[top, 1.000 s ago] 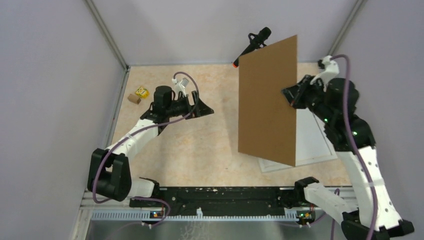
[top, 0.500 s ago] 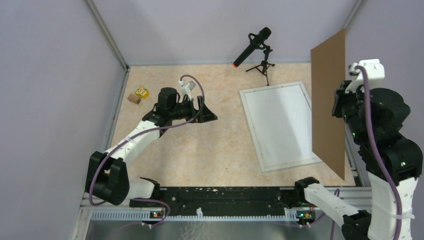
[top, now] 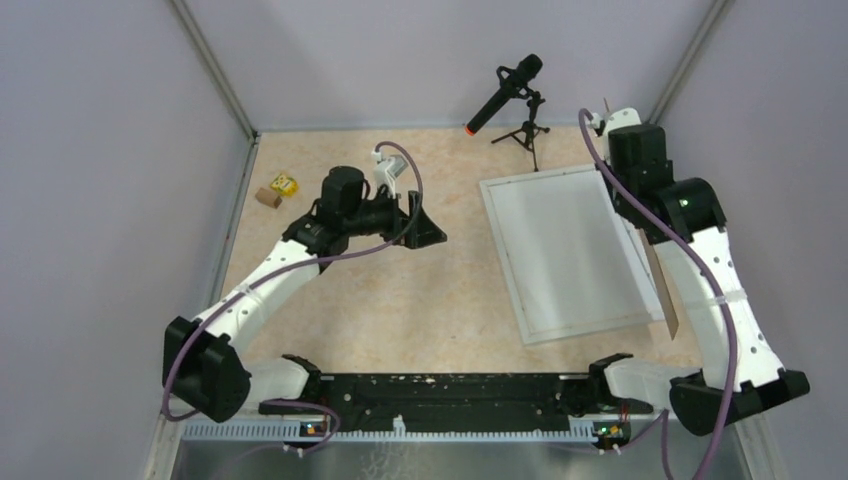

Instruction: Put the photo into the frame

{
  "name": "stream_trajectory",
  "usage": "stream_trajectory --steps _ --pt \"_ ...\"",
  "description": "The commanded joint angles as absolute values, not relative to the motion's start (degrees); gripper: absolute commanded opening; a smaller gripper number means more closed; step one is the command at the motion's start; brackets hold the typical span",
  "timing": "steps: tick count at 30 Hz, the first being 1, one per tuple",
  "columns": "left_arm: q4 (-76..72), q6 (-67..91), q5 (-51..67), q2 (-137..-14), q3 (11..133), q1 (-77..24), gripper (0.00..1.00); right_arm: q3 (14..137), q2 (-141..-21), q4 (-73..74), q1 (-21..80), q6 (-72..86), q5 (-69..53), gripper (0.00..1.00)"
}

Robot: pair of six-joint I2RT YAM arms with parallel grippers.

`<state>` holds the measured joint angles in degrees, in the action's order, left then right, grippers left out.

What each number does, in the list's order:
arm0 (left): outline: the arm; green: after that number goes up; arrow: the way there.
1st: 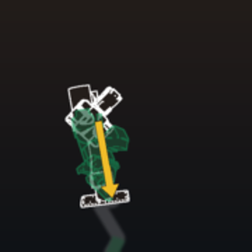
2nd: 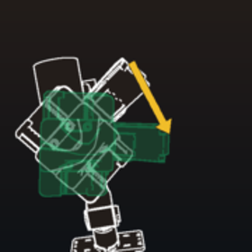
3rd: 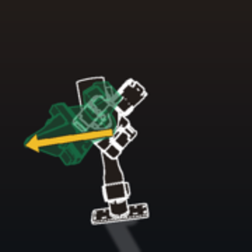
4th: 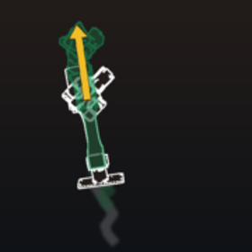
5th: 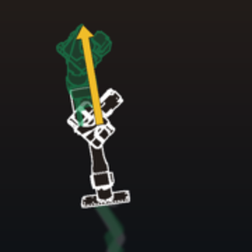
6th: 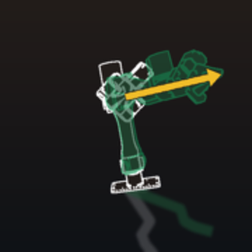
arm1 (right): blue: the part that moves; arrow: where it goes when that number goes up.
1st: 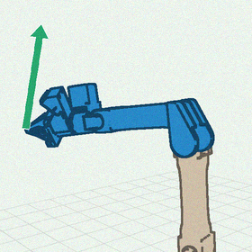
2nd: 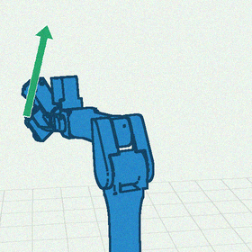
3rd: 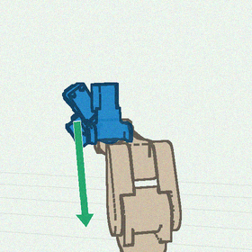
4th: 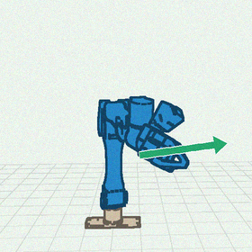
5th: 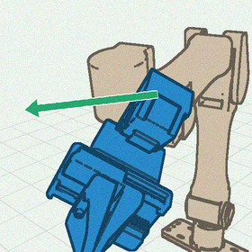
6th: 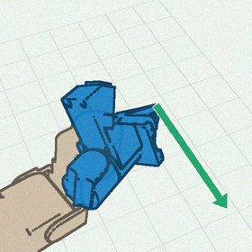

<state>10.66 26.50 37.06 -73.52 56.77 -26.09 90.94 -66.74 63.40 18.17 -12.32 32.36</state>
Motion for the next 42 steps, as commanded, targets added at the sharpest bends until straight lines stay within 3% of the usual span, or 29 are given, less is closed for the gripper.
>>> stream_trajectory --steps 1,5,11,42 --pt "15.1 21.2 34.0 -68.4 62.6 -27.9 0.99 91.3 -68.3 59.0 21.0 -13.1 38.9 0.0" --pt "15.6 17.0 27.2 -66.8 61.0 -28.7 0.99 93.0 -73.7 60.7 23.5 -13.0 43.0 0.0" --pt "15.8 15.2 26.5 -66.6 57.6 -29.6 0.98 95.9 -81.2 62.3 25.7 -12.4 46.1 0.0" --pt "18.7 14.1 24.7 -67.8 58.9 -32.0 0.98 86.6 -91.0 44.3 28.3 -18.1 50.5 0.0"
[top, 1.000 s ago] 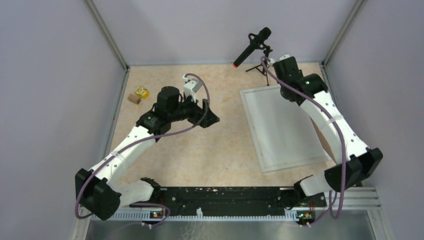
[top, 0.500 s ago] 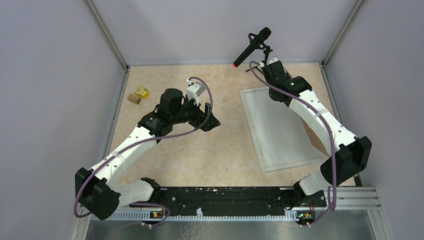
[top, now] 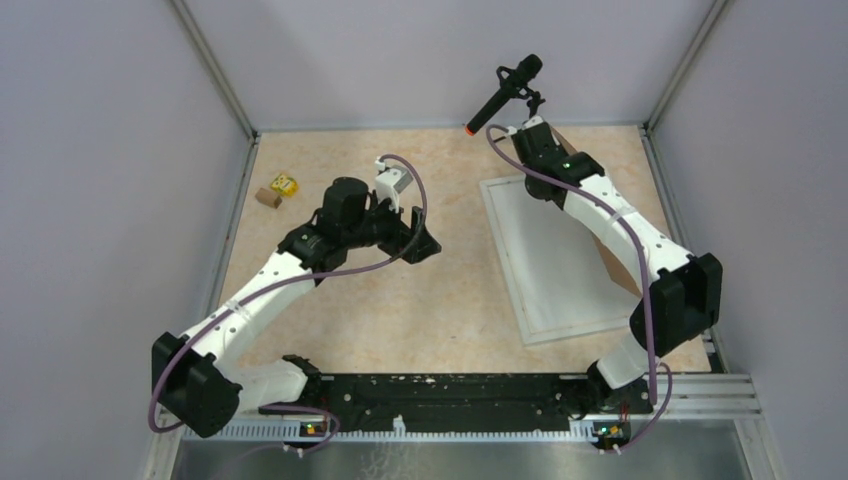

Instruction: Put the photo into the frame

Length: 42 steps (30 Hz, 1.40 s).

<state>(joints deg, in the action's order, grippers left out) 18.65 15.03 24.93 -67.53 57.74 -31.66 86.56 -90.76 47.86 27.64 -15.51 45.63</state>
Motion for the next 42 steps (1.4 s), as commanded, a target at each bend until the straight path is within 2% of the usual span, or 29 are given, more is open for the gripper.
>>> stream_trajectory --steps 1,25,30,32,34,37,42 --pt "18.7 14.1 24.6 -67.9 58.9 -32.0 0.98 86.3 -91.1 43.9 28.3 -18.1 50.5 0.0" --pt "19.0 13.8 24.4 -68.2 59.0 -32.6 0.98 78.4 -93.3 38.8 28.3 -15.2 53.8 0.0" --pt "19.0 13.8 24.4 -68.2 59.0 -32.6 0.98 76.6 -93.1 38.5 28.8 -13.4 52.7 0.13" --pt "19.0 13.7 24.3 -68.0 58.9 -32.6 0.98 76.1 -93.1 38.6 28.9 -12.8 52.5 0.22" --pt "19.0 13.7 24.2 -67.9 58.8 -32.5 0.99 75.7 -93.0 38.8 29.0 -11.5 51.4 0.35" --pt "19.0 13.6 24.0 -67.8 58.8 -32.6 0.98 74.4 -92.4 38.0 29.3 -10.8 48.3 0.48" --pt "18.8 13.6 23.8 -67.3 58.5 -32.6 0.99 73.0 -92.5 37.2 29.3 -8.0 43.0 0.6"
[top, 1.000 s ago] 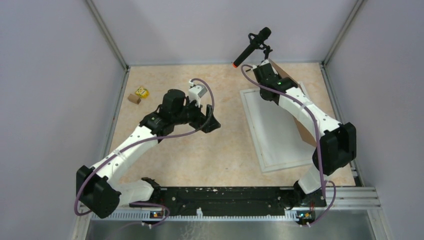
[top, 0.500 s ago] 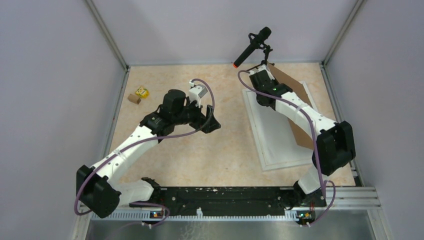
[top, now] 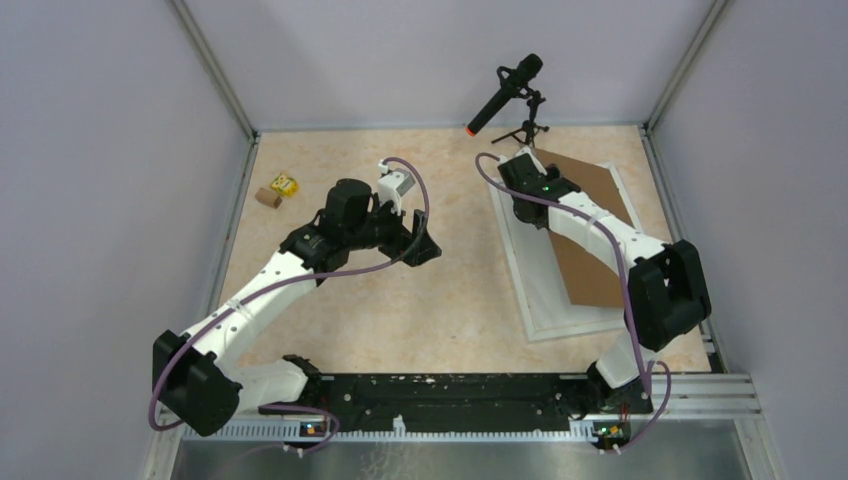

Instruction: Put the photo into the frame

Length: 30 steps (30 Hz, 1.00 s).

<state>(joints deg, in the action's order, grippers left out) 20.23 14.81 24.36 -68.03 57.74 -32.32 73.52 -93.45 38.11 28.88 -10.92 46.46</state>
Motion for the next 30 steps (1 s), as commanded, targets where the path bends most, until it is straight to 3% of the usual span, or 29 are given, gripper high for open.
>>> stream_trajectory --steps 1,16,30 --pt "18.8 13.6 23.8 -67.3 58.5 -32.6 0.98 73.0 -92.7 37.1 29.3 -7.4 42.4 0.62" --pt "17.9 14.2 26.0 -68.4 57.8 -32.8 0.99 70.2 -93.3 36.5 29.8 -0.4 36.2 0.99" --pt "15.9 14.6 26.7 -68.4 56.3 -32.9 0.98 69.9 -93.7 35.8 29.9 1.8 29.8 0.99"
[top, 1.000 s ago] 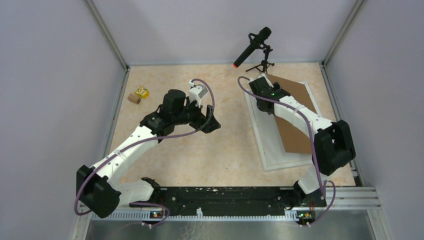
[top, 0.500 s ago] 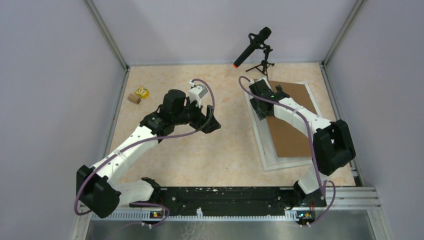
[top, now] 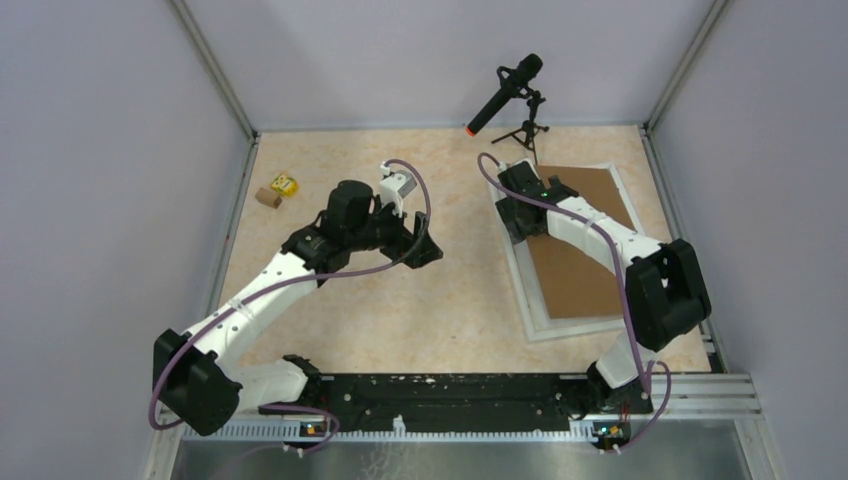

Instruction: Put the photo into the frame

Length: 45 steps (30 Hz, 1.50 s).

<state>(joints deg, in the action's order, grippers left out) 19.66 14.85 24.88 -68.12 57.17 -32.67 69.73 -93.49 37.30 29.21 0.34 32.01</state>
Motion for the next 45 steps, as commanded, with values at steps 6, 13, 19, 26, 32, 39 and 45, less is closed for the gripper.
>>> stream_trajectory --steps 6,13,19,26,32,39,45 --pt "15.5 14.3 26.8 -68.2 56.0 -33.0 0.98 69.6 -94.4 36.2 29.9 3.1 28.9 0.99" --pt "15.4 14.0 26.7 -68.3 55.8 -33.0 0.99 69.5 -94.2 36.8 29.9 4.0 25.8 0.99" --pt "15.6 14.1 27.0 -69.1 55.9 -33.0 0.98 69.0 -94.5 37.0 29.9 3.8 24.5 0.99" --pt "15.8 13.9 26.6 -69.1 56.0 -33.0 0.98 67.6 -94.8 36.9 29.9 3.9 24.2 0.99" --pt "15.6 14.0 26.9 -69.0 55.9 -33.0 0.98 66.8 -92.8 36.8 29.9 6.9 21.4 0.99" --pt "15.3 13.9 26.7 -68.8 55.6 -33.0 0.98 61.0 -86.7 30.3 29.1 19.0 8.4 0.98" --pt "15.1 13.9 26.6 -68.7 55.5 -33.0 0.98 56.7 -87.2 27.5 29.1 24.2 8.7 0.77"
